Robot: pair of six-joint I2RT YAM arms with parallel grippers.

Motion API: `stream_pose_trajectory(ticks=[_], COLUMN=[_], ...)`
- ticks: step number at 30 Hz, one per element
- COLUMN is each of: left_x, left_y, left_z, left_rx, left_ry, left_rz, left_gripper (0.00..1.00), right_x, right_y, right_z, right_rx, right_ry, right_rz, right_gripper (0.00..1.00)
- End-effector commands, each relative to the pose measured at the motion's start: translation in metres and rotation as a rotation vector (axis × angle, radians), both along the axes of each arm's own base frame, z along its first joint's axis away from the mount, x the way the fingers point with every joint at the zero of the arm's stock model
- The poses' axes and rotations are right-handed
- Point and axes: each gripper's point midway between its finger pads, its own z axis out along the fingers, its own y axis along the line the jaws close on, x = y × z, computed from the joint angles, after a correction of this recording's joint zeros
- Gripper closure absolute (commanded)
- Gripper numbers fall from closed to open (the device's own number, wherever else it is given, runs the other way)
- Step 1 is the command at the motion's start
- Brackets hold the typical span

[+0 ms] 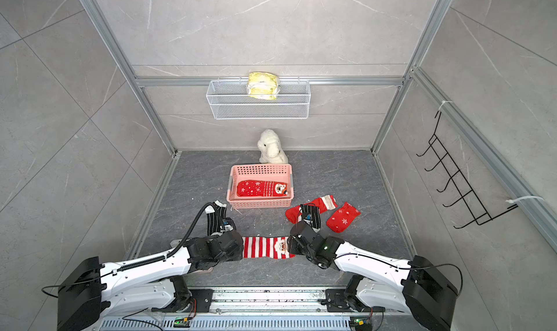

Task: Place the socks together as a pair
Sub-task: Place the sock in the sock, then pick up a pair of socks from the center of the board.

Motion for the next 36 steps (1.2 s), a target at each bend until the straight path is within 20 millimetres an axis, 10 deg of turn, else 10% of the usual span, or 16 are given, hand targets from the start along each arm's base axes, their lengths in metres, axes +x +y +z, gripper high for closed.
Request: stream_pose_trajectory(ticks=[1,18,36], left_x=[0.003,0.006,0.005], left_y=[0.004,0.001,-0.001], left_z=[-0.002,-0.022,-0.035], left_rx=[-0.067,-0.232,-0.217], left_ry=[0.0,0.065,0.109], left_rz=[0.043,0.1,0.097], left_gripper=[0.41,0.41,0.62], right_x=[-0.001,0.005,0.0], right_y=[-0.007,0.006,0.006], right_z=[-0.007,-0.027,-0.044], right_rx=[-0.027,0.043,0.059], right_ry=[0.001,0.053,0.088], right_rz=[-0.008,-0.014,-0.024], right_gripper=[0.49,0.46,0.56])
